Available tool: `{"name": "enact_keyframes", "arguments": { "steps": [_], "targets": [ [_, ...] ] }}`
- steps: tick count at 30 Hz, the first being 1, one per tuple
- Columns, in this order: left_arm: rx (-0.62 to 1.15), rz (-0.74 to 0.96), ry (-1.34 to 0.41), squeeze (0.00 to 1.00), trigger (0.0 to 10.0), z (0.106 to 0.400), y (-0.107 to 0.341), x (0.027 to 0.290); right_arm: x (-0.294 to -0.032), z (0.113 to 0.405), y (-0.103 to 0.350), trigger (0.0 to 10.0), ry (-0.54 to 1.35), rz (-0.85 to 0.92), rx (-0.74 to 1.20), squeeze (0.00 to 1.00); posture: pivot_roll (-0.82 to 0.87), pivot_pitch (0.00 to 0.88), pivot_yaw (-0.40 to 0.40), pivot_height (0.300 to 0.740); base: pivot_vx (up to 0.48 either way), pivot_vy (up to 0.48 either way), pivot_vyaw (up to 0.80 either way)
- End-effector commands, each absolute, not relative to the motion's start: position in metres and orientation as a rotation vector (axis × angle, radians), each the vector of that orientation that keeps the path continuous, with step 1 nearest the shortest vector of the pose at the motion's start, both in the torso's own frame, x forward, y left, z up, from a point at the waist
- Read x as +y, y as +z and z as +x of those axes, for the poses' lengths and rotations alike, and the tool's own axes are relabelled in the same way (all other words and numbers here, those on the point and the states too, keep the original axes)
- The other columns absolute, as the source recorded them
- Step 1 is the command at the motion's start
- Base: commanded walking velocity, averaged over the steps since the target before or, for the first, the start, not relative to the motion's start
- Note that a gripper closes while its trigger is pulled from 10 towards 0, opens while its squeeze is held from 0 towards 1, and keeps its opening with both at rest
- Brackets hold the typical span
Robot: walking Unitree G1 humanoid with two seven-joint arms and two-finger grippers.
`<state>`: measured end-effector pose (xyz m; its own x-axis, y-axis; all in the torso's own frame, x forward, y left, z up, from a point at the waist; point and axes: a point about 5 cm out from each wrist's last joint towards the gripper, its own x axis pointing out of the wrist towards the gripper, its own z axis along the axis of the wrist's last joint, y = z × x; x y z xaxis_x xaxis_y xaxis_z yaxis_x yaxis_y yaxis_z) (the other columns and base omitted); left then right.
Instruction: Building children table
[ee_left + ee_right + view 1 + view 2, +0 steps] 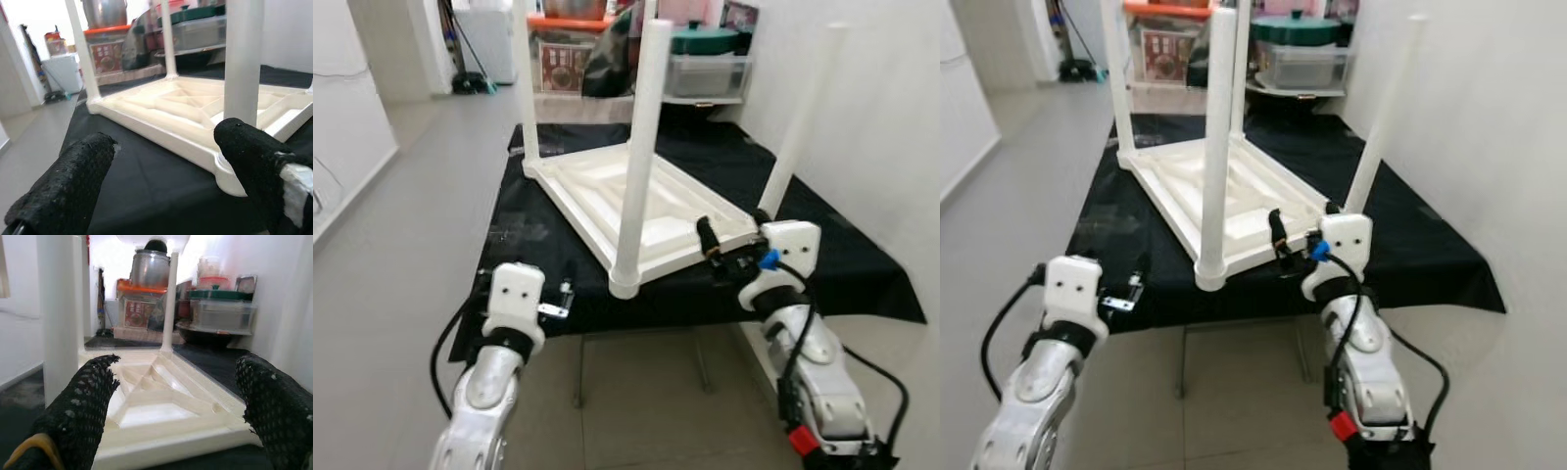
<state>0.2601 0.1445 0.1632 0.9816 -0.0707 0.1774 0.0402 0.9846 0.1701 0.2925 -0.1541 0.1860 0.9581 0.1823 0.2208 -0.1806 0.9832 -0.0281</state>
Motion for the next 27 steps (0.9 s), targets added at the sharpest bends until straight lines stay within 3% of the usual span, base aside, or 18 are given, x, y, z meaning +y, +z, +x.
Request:
{"name": "enact_keyframes", "arguments": {
  "steps": [1,8,21,27],
  "targets": [
    [-0.183,0.169,-0.057,0.0,10.0,0.261,0.163,0.144,-0.154,0.293,0.187,10.0,0.19,-0.014,-0.229,0.0,0.03,0.0,-0.081,0.74,0.0,-0.472,0.0],
    [-0.177,0.168,-0.046,0.0,10.0,0.26,0.162,0.147,-0.154,0.296,0.185,10.0,0.187,-0.023,-0.212,0.0,0.03,0.0,-0.085,0.74,0.0,-0.425,0.0],
    [-0.196,0.128,-0.038,0.0,10.0,0.263,0.165,0.147,-0.163,0.298,0.175,10.0,0.145,-0.045,-0.168,0.0,0.02,0.0,-0.077,0.74,0.0,0.0,0.0],
    [-0.203,0.117,-0.042,0.0,10.0,0.264,0.167,0.145,-0.164,0.299,0.174,10.0,0.141,-0.056,-0.164,0.0,0.02,0.0,-0.079,0.74,0.369,0.08,0.0]
  ]
}}
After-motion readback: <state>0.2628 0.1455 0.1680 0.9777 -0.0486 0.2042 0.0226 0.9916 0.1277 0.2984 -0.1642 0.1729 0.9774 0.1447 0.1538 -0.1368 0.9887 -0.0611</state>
